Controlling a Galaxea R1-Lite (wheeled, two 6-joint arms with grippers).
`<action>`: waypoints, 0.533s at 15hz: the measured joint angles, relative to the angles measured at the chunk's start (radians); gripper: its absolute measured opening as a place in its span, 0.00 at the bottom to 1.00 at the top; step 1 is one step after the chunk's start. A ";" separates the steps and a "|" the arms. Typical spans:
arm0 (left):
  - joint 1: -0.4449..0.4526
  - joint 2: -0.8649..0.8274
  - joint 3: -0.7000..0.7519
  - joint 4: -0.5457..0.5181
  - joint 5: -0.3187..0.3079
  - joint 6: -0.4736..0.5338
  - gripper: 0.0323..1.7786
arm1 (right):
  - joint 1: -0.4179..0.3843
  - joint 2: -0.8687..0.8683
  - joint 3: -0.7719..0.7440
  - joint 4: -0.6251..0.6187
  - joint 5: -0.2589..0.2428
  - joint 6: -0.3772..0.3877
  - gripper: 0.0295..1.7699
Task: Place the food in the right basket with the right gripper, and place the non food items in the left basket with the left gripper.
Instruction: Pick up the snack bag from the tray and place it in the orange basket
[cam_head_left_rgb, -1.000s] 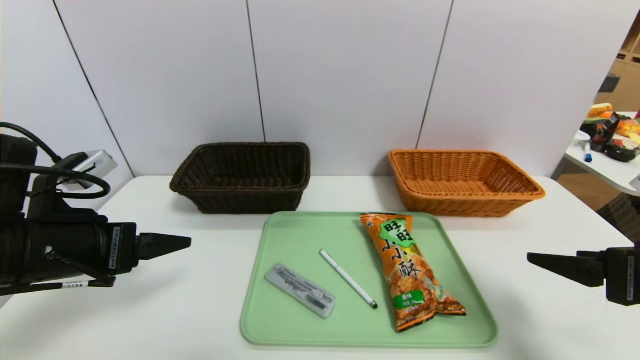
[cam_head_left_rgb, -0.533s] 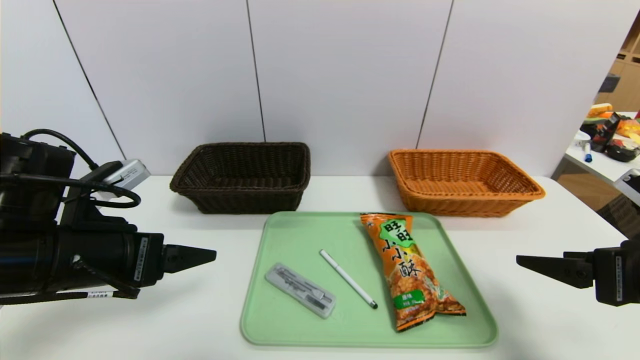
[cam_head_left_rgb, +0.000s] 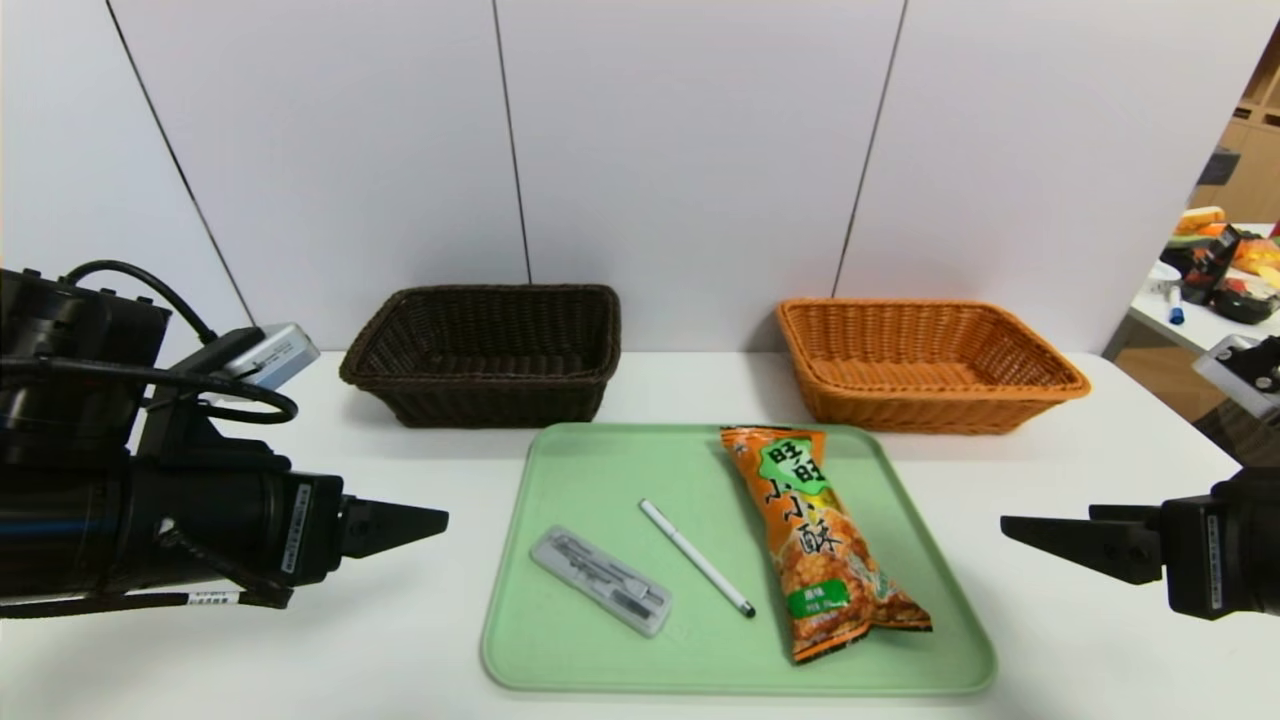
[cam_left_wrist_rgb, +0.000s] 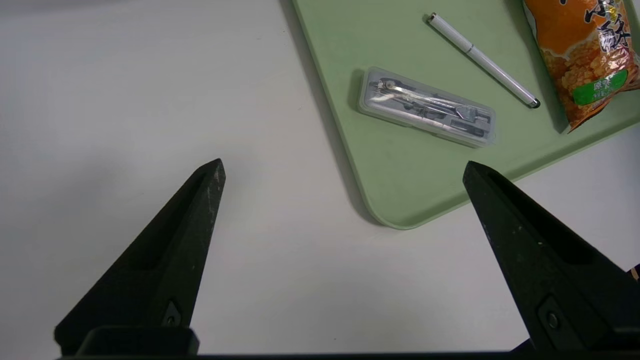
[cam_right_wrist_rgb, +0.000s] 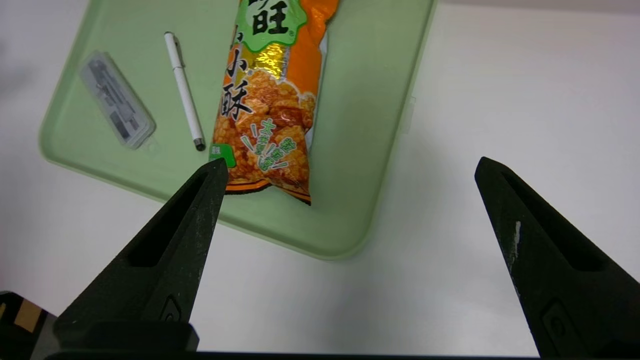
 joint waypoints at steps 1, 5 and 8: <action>-0.005 0.000 0.001 0.000 0.000 -0.003 0.95 | 0.016 0.008 -0.011 -0.002 -0.001 0.011 0.96; -0.009 0.001 0.001 0.000 0.002 -0.011 0.95 | 0.057 0.057 -0.057 -0.001 -0.004 0.027 0.96; -0.009 0.001 0.001 0.000 0.003 -0.013 0.95 | 0.077 0.104 -0.079 -0.002 -0.005 0.028 0.96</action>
